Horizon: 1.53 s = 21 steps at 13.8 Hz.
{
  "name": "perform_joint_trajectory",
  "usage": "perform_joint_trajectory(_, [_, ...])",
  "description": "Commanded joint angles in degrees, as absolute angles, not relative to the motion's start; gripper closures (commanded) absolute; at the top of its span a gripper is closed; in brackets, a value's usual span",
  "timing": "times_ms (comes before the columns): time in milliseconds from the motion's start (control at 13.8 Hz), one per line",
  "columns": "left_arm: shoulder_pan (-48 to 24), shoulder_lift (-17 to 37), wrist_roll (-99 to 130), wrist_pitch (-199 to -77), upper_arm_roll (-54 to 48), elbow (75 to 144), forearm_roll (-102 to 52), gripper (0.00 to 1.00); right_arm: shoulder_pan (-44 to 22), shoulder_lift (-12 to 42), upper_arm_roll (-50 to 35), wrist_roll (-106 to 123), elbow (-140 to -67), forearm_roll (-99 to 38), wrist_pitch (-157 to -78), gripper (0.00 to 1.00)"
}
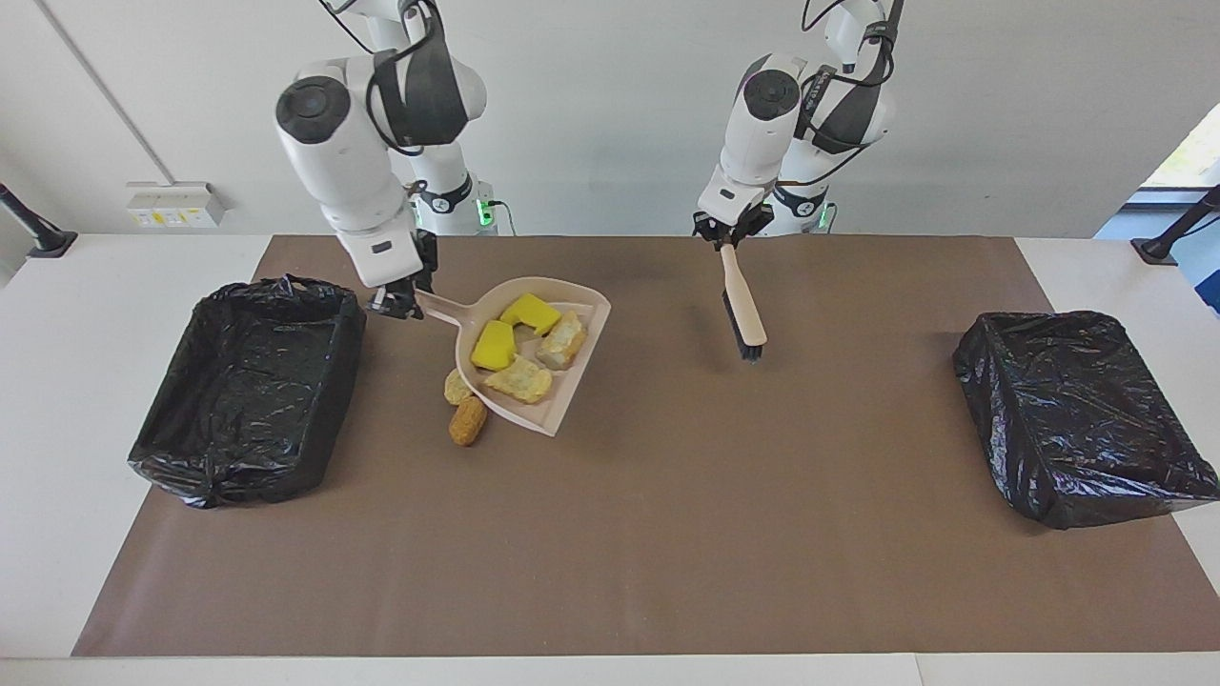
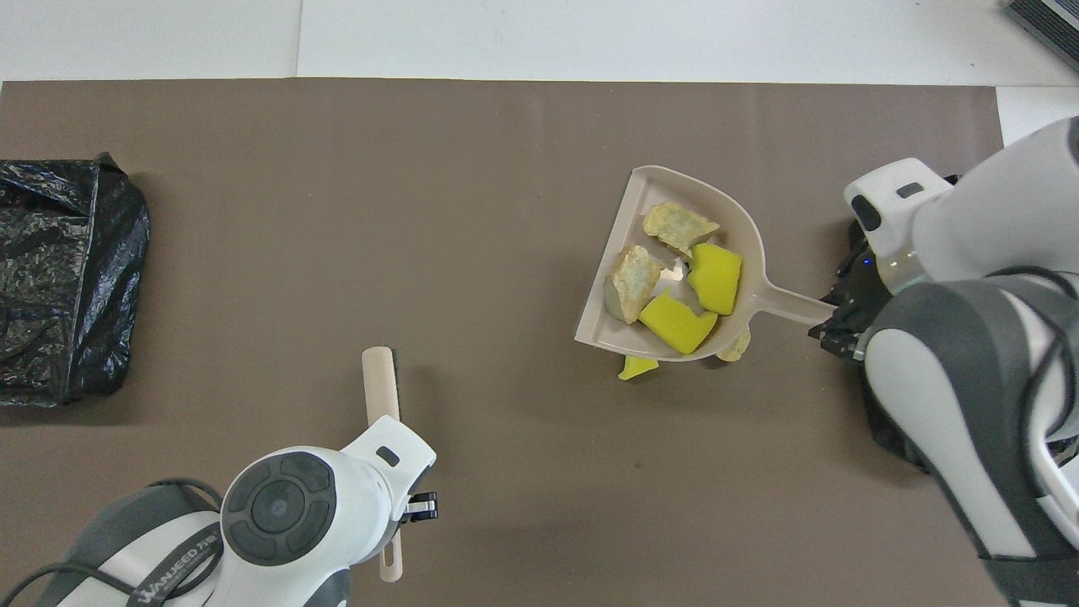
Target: Sweep and dump trash in bin
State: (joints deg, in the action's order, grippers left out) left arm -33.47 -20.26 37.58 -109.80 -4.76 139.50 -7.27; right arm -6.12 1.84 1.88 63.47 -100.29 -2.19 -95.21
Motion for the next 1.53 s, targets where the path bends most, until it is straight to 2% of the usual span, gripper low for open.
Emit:
perform_joint_trajectory(0, [-37.7, -24.2, 41.3, -112.4, -4.3, 143.9, -6.4, 1.00, 4.1, 2.5, 1.3, 72.2, -96.3, -3.7, -91.5, 1.00])
perform_joint_trajectory(218, [-45.1, -23.7, 48.1, -117.9, -4.3, 147.9, -6.6, 1.00, 14.6, 2.7, 1.4, 84.2, -96.1, -1.1, -91.6, 1.00])
perform_joint_trajectory(436, [-48.7, -23.8, 51.0, -117.8, -4.3, 148.8, -7.0, 1.00, 18.7, 3.4, 1.3, 90.6, -94.0, 9.0, -92.7, 1.00])
perform_joint_trajectory(654, [-54.0, -24.2, 55.1, -119.4, -4.3, 150.2, -7.0, 1.00, 22.0, 3.9, 1.3, 98.4, -93.9, 16.9, -102.0, 1.00])
perform_joint_trajectory(872, [-59.4, -23.4, 57.8, -125.1, -4.4, 151.3, -7.3, 1.00, 22.6, 3.9, 1.3, 101.2, -94.8, 22.8, -106.5, 1.00])
perform_joint_trajectory(1017, [-62.3, -19.5, 63.2, -129.2, -4.3, 150.3, -10.7, 1.00, 22.6, 4.0, 1.3, 101.9, -97.9, 29.9, -111.4, 1.00])
perform_joint_trajectory(1162, [-62.7, -18.4, 63.9, -129.8, -4.3, 148.9, -11.0, 1.00, 22.5, 4.2, 1.3, 101.6, -99.9, 35.0, -115.1, 1.00])
perform_joint_trajectory(1453, [-66.2, -17.3, 64.0, -130.2, -4.5, 148.4, -11.4, 1.00, 20.1, 6.2, 1.1, 99.2, -100.2, 41.4, -115.5, 1.00])
